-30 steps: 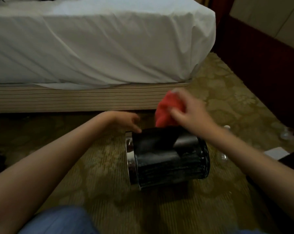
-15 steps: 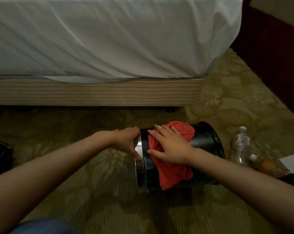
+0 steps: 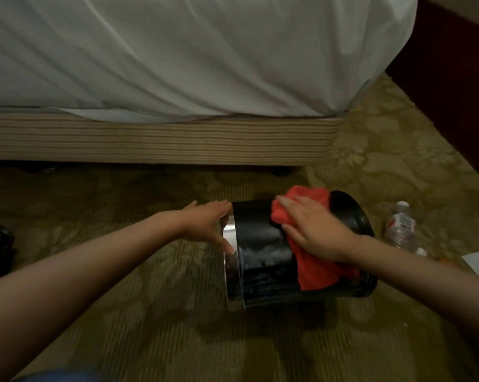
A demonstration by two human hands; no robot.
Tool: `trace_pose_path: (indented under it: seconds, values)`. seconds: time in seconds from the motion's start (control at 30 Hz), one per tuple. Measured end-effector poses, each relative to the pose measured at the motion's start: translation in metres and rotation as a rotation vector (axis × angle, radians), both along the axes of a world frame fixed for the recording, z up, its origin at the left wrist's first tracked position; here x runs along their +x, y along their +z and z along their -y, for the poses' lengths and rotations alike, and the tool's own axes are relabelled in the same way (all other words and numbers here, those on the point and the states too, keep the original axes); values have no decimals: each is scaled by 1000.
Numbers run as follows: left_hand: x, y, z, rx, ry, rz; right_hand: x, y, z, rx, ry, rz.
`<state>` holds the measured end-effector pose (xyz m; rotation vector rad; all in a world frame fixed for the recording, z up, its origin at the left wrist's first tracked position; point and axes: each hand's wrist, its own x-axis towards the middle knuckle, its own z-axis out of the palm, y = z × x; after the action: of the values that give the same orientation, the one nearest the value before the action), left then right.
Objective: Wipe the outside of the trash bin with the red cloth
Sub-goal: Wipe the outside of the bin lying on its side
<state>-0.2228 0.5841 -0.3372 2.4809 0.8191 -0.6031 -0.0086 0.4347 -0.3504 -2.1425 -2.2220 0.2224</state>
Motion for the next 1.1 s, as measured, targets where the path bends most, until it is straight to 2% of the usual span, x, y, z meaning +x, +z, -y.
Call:
trace_pose_path:
  seconds: [0.07, 0.13, 0.27, 0.43, 0.5, 0.67, 0.73, 0.8, 0.87, 1.0, 1.1]
  values:
    - [-1, -2, 0, -14, 18, 18, -46, -6, -16, 15, 112, -107]
    - [-2, -5, 0, -29, 38, 53, -77, -12, -26, 31, 198, -111]
    - [-6, -10, -3, -55, 53, 64, -51, -9, -26, 52, 299, 58]
    - [-9, -14, -6, -53, 65, 57, -5, 6, -11, 6, 259, 37]
    - [-9, -15, -6, -56, 73, 66, -16, 7, -18, 23, 302, 45]
    - [-11, -19, -3, -75, 93, 128, -71, -5, -43, 88, 496, -72]
    - [-12, -17, -5, -97, 91, 126, -54, -3, -48, 95, 430, -61]
    - [-11, -14, -6, -92, 86, 82, -29, 3, -53, 59, 213, -71]
    - [-10, -13, -7, -70, 75, 41, -22, 2, -54, 48, 125, -45]
    - [-8, -9, -4, -65, 34, 11, -58, -2, -20, 106, 317, -89]
    - [-3, -2, -4, -55, 21, 13, -57, -3, -15, 89, 350, 21]
